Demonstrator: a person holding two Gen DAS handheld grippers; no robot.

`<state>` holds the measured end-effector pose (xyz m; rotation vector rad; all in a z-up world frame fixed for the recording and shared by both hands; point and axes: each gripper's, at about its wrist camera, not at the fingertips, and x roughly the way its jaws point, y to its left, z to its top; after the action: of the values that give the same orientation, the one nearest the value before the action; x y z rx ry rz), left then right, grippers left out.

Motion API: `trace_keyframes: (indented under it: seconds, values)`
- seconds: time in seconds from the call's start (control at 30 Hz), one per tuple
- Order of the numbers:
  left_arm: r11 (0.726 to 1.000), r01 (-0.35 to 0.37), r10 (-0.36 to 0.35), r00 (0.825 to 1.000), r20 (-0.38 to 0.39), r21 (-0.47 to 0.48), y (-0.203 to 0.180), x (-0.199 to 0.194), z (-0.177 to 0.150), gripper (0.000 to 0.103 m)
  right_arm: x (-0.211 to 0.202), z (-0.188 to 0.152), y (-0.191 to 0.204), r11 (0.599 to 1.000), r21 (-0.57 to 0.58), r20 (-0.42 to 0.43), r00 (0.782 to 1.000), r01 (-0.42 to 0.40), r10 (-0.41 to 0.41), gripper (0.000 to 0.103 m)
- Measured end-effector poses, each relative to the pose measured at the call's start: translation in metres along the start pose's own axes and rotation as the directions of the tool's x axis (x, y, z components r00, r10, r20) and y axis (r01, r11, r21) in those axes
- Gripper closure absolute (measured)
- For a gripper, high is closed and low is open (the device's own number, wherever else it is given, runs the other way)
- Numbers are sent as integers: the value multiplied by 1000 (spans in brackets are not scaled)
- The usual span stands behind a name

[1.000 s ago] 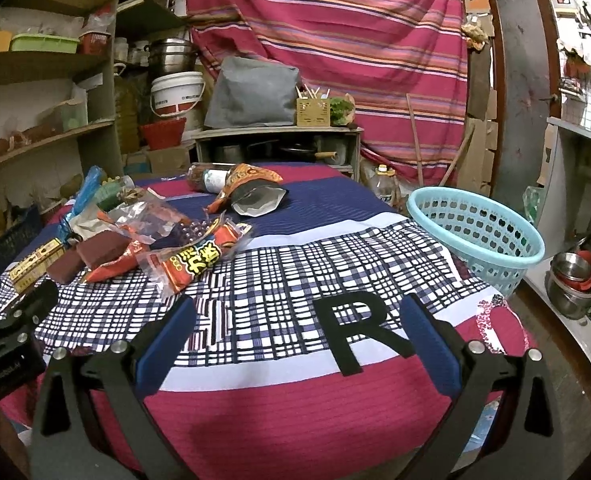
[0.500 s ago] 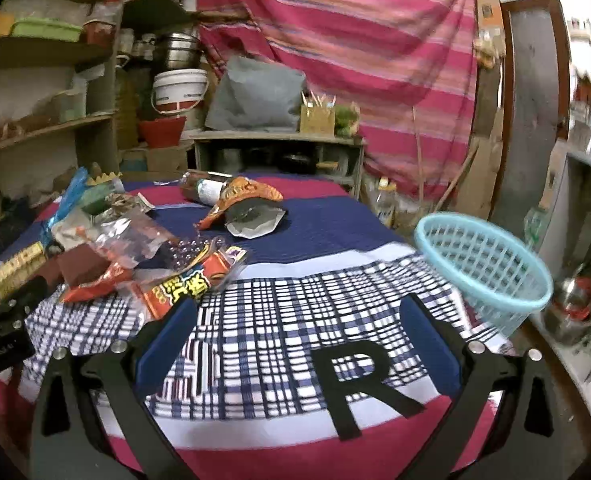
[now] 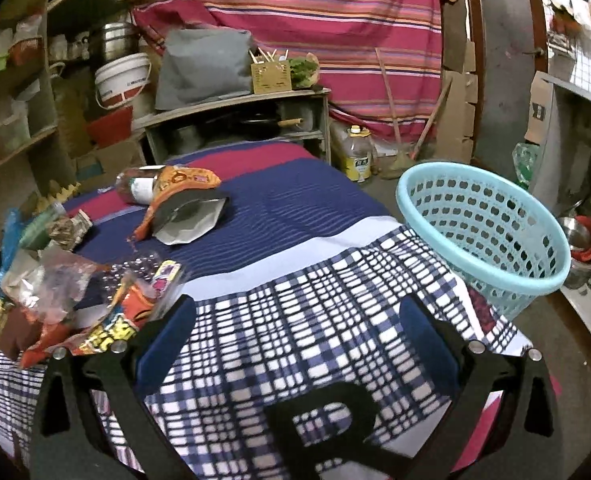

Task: Collect trash
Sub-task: 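Grasp the orange snack wrapper with the right gripper while the left gripper grasps a clear plastic bag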

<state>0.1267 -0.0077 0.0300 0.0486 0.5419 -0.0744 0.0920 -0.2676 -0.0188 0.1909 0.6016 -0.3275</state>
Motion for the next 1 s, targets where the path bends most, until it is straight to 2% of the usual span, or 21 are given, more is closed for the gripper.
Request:
trace_keyframes:
  seconds: [0.17, 0.3, 0.33, 0.4, 0.47, 0.6, 0.77, 0.87, 1.0]
  values:
    - [1000, 21, -20, 997, -80, 19, -19, 26, 9, 5, 8, 17, 14, 997, -70, 34, 999, 31, -29, 4]
    - [998, 59, -55, 990, -126, 29, -30, 43, 6, 7, 17, 17, 22, 994, -110, 13, 1000, 5, -3, 4]
    - [997, 62, -57, 990, -131, 36, -32, 47, 4, 10, 17, 15, 22, 994, -112, 8, 1000, -3, 4, 4]
    - [997, 70, -64, 988, -141, 40, -34, 52, 2, 27, 17, 13, 23, 994, -112, 2, 1000, -13, 14, 4]
    - [996, 81, -76, 986, -148, 27, -32, 54, 1, 40, 15, 13, 21, 994, -104, 9, 1000, -17, 18, 4]
    - [996, 86, -85, 989, -119, 2, -25, 49, 4, 45, 15, 10, 23, 994, -108, -8, 999, -32, 31, 4]
    - [1000, 2, -1, 999, -44, 29, -14, 24, 12, 47, 11, 6, 38, 991, -108, -25, 997, -80, 78, 4]
    - [998, -58, 58, 998, 11, 25, 2, 7, 16, 47, 6, 4, 57, 984, -119, -34, 991, -131, 127, 4]
    - [994, -109, 109, 994, -7, -16, 29, 8, 15, 46, 5, 2, 78, 978, -149, -48, 989, -145, 139, 4]
